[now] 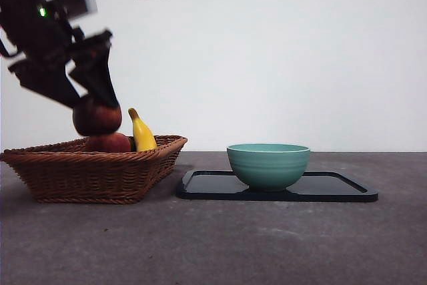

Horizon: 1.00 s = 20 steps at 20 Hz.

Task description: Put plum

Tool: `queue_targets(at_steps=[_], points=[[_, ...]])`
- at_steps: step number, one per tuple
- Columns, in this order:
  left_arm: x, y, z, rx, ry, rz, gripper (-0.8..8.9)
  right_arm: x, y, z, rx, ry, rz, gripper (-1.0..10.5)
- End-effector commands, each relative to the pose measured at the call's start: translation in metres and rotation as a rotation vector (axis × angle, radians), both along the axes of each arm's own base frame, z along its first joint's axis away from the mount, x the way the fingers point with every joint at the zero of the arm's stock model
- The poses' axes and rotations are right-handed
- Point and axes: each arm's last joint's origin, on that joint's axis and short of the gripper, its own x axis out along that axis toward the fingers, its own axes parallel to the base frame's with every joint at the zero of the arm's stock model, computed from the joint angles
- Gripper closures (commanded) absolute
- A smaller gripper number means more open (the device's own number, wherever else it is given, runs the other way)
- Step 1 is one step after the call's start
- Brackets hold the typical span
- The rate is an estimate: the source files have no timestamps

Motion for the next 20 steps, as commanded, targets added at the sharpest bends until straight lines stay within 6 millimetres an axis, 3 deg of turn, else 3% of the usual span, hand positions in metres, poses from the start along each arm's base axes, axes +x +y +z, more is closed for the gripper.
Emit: queue_targets(at_steps=[1, 7, 11, 13, 16, 20], points=[[0.015, -0.004, -0.018, 0.039, 0.001, 0.012, 5.67, 0.001, 0.001, 0.002, 0.013, -0.001, -0.003, 7.4], [0.029, -0.007, -0.055, 0.083, 0.088, 0.009, 5.67, 0.001, 0.001, 0.002, 0.016, 0.004, -0.008, 7.4], [0.027, -0.006, -0.065, 0.101, 0.156, 0.007, 5.22, 0.001, 0.001, 0.002, 0.018, 0.005, -0.010, 7.4], [0.026, -0.006, -0.065, 0.102, 0.164, 0.009, 3.77, 0.001, 0.001, 0.002, 0.017, 0.004, -0.010, 7.4], [0.025, -0.006, -0.057, 0.092, 0.142, 0.014, 3.72, 0.001, 0.001, 0.002, 0.018, 0.005, -0.010, 7.4], [0.016, -0.004, -0.023, 0.047, 0.050, 0.036, 3.72, 0.001, 0.001, 0.002, 0.017, 0.004, -0.010, 7.4]])
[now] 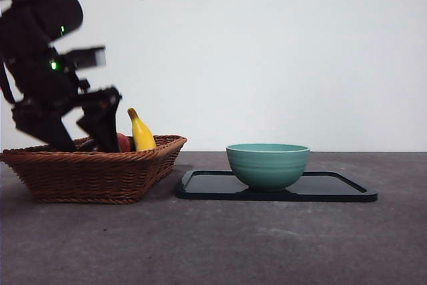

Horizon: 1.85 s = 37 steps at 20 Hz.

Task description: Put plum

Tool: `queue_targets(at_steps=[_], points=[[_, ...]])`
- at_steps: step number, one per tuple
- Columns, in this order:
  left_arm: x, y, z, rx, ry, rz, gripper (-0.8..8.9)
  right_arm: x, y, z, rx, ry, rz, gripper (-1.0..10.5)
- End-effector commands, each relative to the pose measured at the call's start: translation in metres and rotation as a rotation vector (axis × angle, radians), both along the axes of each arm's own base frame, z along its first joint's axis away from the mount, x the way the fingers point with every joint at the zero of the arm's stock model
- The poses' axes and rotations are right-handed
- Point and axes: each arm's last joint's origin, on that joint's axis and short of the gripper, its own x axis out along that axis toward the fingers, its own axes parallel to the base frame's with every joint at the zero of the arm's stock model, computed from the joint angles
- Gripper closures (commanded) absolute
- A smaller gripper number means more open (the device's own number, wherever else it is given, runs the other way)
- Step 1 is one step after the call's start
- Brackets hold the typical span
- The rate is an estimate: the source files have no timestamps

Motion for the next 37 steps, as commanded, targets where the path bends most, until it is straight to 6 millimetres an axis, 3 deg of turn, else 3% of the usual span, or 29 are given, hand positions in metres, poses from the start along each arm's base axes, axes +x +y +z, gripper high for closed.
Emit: queue_targets(at_steps=[1, 5, 11, 16, 20, 23, 33, 37], points=[[-0.005, 0.000, 0.027, -0.036, -0.083, 0.016, 3.73, 0.001, 0.001, 0.002, 0.012, -0.003, -0.003, 7.4], [-0.036, 0.005, 0.073, -0.105, -0.165, -0.015, 3.77, 0.001, 0.001, 0.002, 0.014, -0.010, -0.005, 7.4], [-0.109, 0.015, 0.129, -0.330, -0.172, -0.214, 3.77, 0.003, 0.002, 0.004, 0.024, -0.032, -0.006, 7.4], [-0.154, 0.026, 0.142, -0.368, -0.114, -0.264, 3.77, 0.004, 0.002, 0.006, 0.032, -0.047, -0.006, 7.4], [-0.180, 0.033, 0.141, -0.339, -0.051, -0.293, 3.77, 0.004, 0.002, 0.006, 0.034, -0.046, -0.008, 7.4], [-0.188, 0.035, 0.138, -0.316, -0.009, -0.311, 3.77, 0.004, 0.002, 0.006, 0.036, -0.044, -0.009, 7.4], [-0.188, 0.035, 0.138, -0.311, -0.015, -0.322, 3.77, 0.005, 0.002, 0.005, 0.045, -0.015, -0.066, 7.4], [-0.188, 0.035, 0.139, -0.311, -0.026, -0.325, 3.77, 0.025, 0.010, 0.004, 0.069, 0.036, -0.156, 6.9]])
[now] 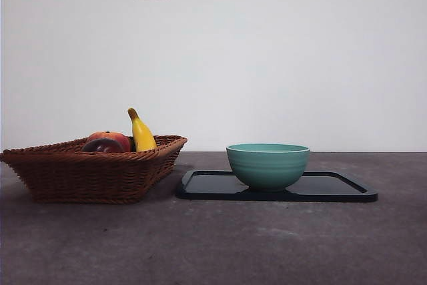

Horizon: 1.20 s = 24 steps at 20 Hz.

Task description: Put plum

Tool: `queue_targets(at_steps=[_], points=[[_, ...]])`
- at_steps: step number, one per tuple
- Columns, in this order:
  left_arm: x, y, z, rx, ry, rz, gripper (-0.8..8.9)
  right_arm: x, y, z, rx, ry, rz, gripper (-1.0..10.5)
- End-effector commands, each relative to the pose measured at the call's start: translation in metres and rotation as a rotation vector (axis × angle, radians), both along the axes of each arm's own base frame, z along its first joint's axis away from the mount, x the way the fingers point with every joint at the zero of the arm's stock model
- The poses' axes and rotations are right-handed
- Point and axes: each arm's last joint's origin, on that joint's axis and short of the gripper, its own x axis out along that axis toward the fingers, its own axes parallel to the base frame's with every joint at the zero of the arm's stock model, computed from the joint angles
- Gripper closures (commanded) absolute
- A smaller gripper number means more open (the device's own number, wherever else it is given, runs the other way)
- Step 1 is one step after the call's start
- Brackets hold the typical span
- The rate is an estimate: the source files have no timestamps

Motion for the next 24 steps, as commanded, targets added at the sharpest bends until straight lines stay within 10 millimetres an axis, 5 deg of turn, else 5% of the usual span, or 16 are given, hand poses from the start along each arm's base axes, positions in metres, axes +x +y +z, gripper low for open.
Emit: queue_targets(at_steps=[1, 13, 18, 24], points=[[0.001, -0.001, 0.006, -0.002, -0.037, -0.018, 3.77, 0.020, 0.010, 0.001, 0.035, 0.033, -0.051, 6.8], [0.001, -0.001, 0.006, 0.000, -0.039, -0.020, 3.77, 0.191, 0.037, -0.003, -0.098, 0.168, -0.164, 6.8], [0.001, -0.001, 0.006, 0.000, -0.039, -0.020, 3.77, 0.239, 0.047, -0.034, -0.142, 0.244, -0.159, 6.8], [0.001, -0.001, 0.006, 0.000, -0.040, -0.021, 3.77, 0.269, 0.056, -0.088, -0.181, 0.340, -0.152, 6.8]])
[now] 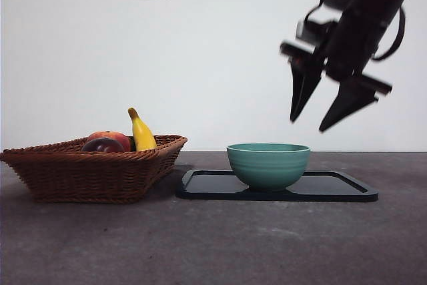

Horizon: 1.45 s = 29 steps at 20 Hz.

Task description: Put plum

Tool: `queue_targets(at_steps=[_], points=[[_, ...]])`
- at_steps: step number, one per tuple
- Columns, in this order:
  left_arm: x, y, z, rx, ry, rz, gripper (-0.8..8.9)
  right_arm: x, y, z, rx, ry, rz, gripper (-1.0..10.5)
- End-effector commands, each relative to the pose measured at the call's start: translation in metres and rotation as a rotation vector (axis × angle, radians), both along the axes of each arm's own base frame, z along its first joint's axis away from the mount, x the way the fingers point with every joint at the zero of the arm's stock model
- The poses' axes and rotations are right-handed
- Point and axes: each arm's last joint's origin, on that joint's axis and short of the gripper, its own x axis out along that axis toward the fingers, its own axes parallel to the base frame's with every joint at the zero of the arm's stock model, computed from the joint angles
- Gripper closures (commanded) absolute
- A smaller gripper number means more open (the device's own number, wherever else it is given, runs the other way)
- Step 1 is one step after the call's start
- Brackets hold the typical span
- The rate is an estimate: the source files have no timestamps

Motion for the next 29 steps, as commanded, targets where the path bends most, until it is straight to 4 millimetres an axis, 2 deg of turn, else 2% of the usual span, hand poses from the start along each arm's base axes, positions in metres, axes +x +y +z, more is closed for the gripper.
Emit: queue_targets(at_steps=[1, 6, 8, 11, 15, 18, 21, 22, 26, 29], points=[[0.001, -0.001, 0.006, -0.002, -0.031, -0.015, 3.77, 0.011, 0.004, -0.012, -0.009, 0.004, 0.013, 6.8], [0.001, -0.001, 0.006, -0.003, -0.031, -0.015, 3.77, 0.019, 0.013, -0.037, -0.025, 0.049, 0.029, 6.9], [0.001, -0.001, 0.006, -0.003, -0.031, -0.015, 3.77, 0.020, 0.015, -0.043, -0.032, 0.055, 0.030, 7.9], [0.001, -0.001, 0.005, -0.002, -0.030, -0.015, 3.77, 0.022, 0.015, -0.042, -0.063, 0.031, 0.012, 9.2], [0.001, -0.001, 0.005, -0.002, -0.030, -0.015, 3.77, 0.023, 0.016, -0.039, -0.058, 0.014, 0.010, 9.4], [0.001, -0.001, 0.005, -0.002, -0.030, -0.015, 3.77, 0.021, 0.015, -0.020, -0.043, -0.037, 0.008, 9.4], [0.001, -0.001, 0.005, -0.002, -0.030, -0.015, 3.77, 0.012, 0.012, 0.019, -0.014, -0.126, 0.008, 9.4], [0.001, -0.001, 0.005, -0.002, -0.030, -0.015, 3.77, 0.009, 0.011, 0.026, -0.008, -0.142, 0.009, 9.4], [0.001, -0.001, 0.005, -0.002, -0.030, -0.015, 3.77, -0.024, 0.003, 0.069, 0.009, -0.191, 0.040, 9.4], [0.001, -0.001, 0.005, -0.002, -0.030, -0.015, 3.77, -0.054, 0.000, 0.091, -0.010, -0.190, 0.099, 9.4]])
